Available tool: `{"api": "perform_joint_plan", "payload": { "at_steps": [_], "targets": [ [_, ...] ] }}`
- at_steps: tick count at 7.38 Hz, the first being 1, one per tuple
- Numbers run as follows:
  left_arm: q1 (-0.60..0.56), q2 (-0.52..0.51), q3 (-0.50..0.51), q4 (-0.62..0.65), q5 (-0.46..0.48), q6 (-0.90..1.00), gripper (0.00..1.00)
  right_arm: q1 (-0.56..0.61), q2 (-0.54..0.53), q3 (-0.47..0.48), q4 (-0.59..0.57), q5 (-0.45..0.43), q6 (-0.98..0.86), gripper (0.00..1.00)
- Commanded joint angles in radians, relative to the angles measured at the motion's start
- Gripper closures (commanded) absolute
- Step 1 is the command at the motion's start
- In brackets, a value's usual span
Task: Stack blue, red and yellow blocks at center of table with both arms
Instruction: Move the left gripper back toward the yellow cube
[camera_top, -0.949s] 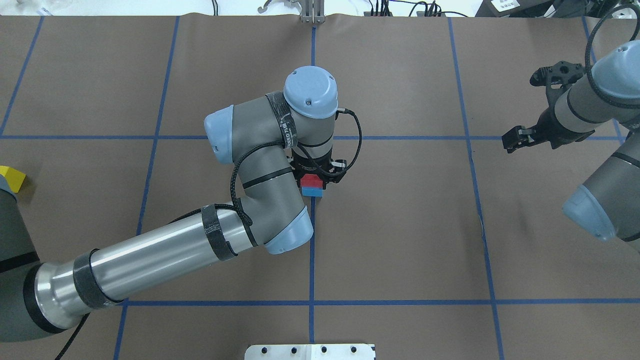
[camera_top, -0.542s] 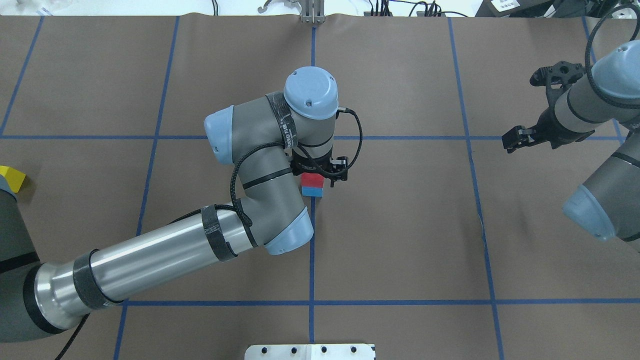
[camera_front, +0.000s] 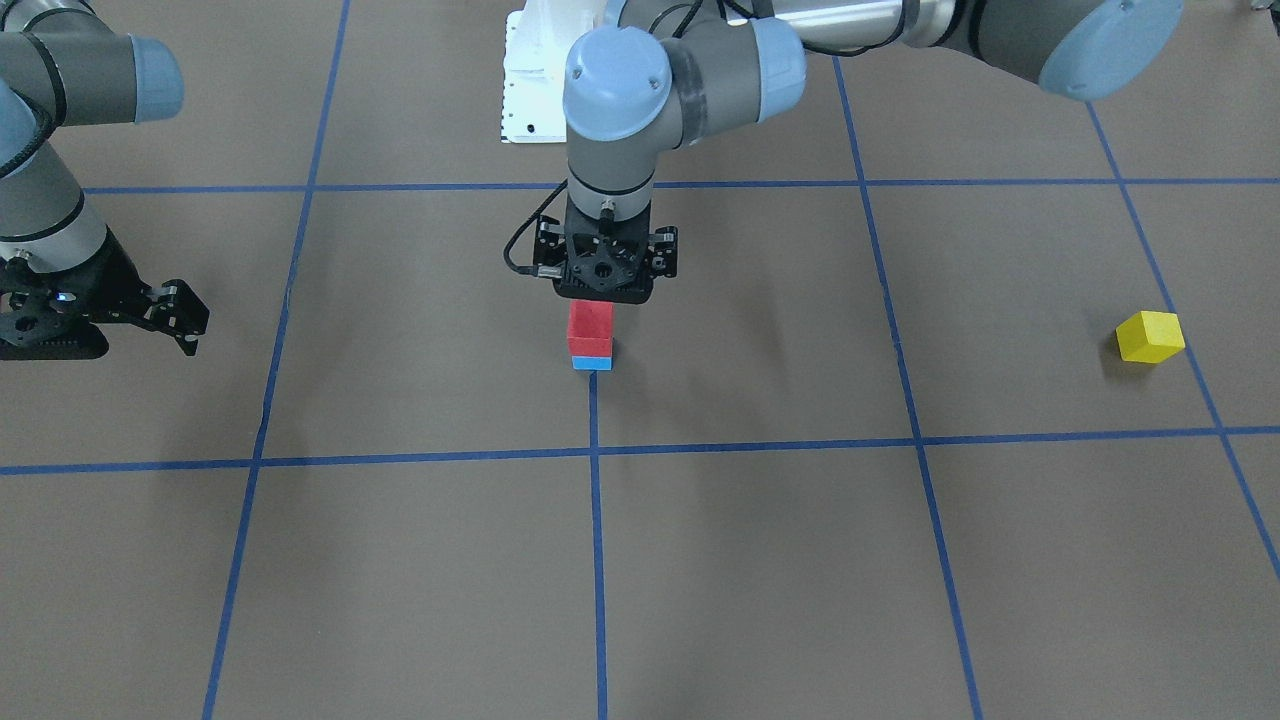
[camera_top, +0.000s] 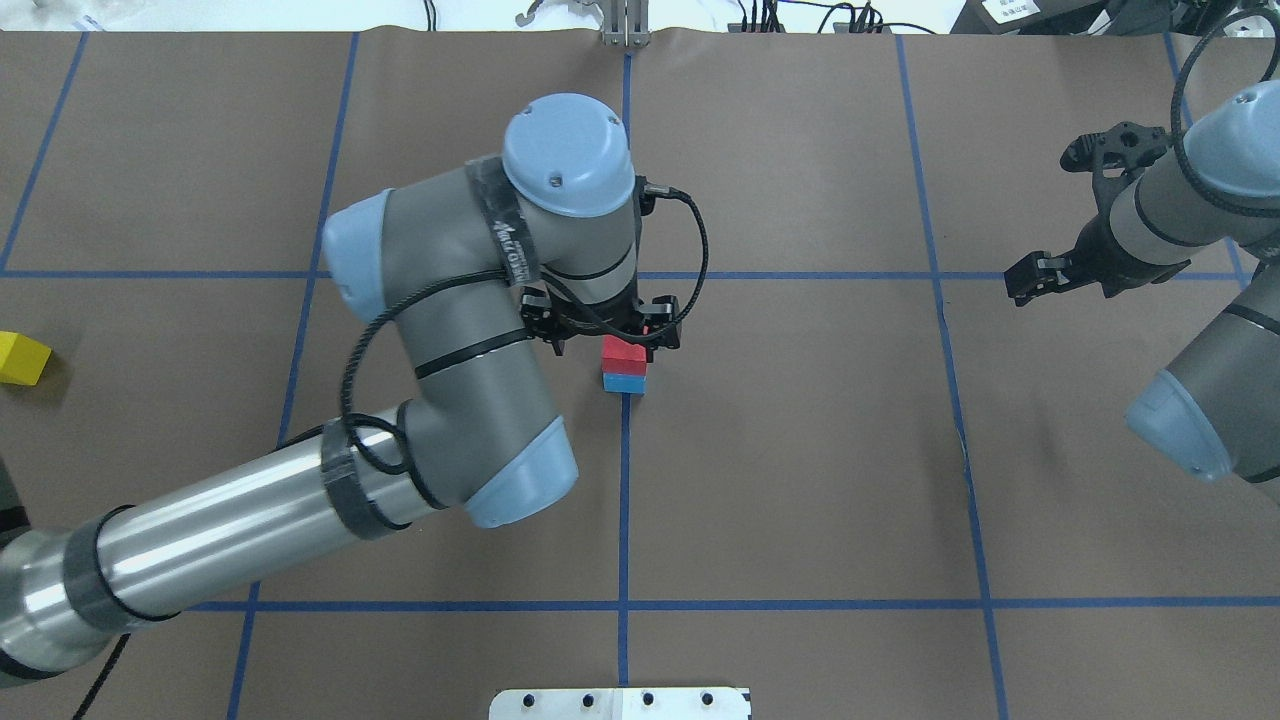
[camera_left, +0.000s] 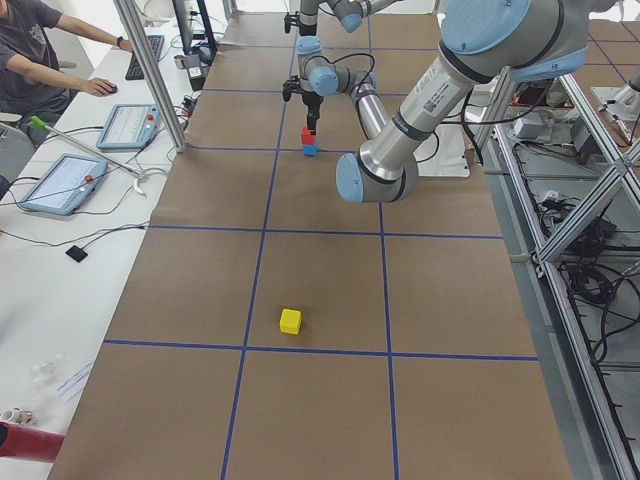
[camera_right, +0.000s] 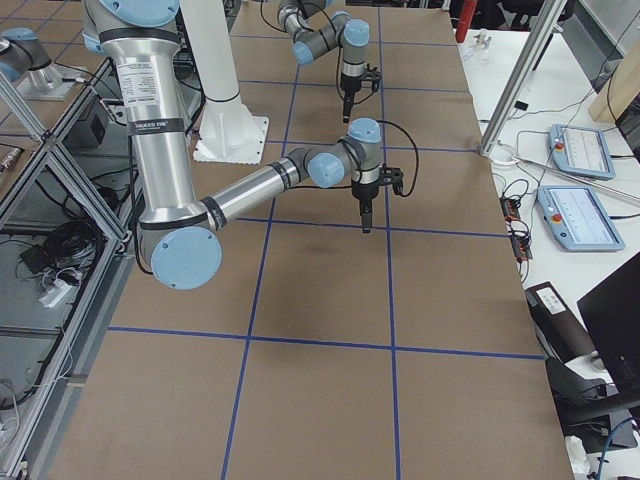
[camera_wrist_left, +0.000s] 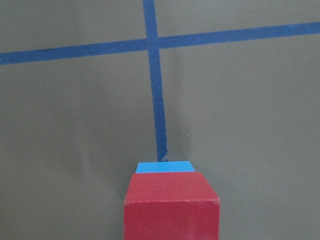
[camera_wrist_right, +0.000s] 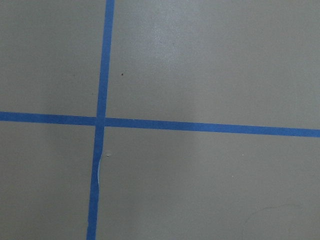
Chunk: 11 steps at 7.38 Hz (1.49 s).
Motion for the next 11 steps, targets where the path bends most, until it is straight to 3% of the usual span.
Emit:
{"api": "perform_joint_plan", "payload": {
  "at_steps": [1, 2, 4, 5, 6, 7, 8, 11],
  "targets": [
    [-0.064, 0.291, -0.342, 0.048, -0.003, 0.090, 0.00, 0.001, 0.001, -0.003, 0.000, -0.001, 0.000, 0.00],
    [-0.152, 0.394, -0.371, 0.038, -0.009, 0.165, 0.00, 0.004, 0.001, -0.003, 0.000, -0.001, 0.000, 0.00],
    [-0.367, 0.595, -0.341, -0.020, -0.114, 0.488, 0.00, 0.005, -0.004, 0.002, 0.023, 0.001, 0.003, 0.00],
    [-0.467, 0.668, -0.257, -0.084, -0.164, 0.661, 0.00, 0.005, -0.007, 0.003, 0.029, 0.001, 0.005, 0.00],
    [-0.535, 0.713, -0.122, -0.228, -0.181, 0.783, 0.00, 0.005, -0.007, 0.008, 0.029, 0.001, 0.005, 0.00],
    [-0.601, 0.736, 0.005, -0.358, -0.199, 0.857, 0.00, 0.005, -0.007, 0.011, 0.031, 0.001, 0.005, 0.00],
    [-0.659, 0.725, 0.126, -0.399, -0.249, 0.923, 0.00, 0.005, -0.007, 0.013, 0.031, 0.001, 0.005, 0.00],
    [-0.669, 0.731, 0.203, -0.407, -0.253, 0.918, 0.00, 0.005, -0.007, 0.020, 0.031, 0.016, 0.006, 0.00]
  ]
}}
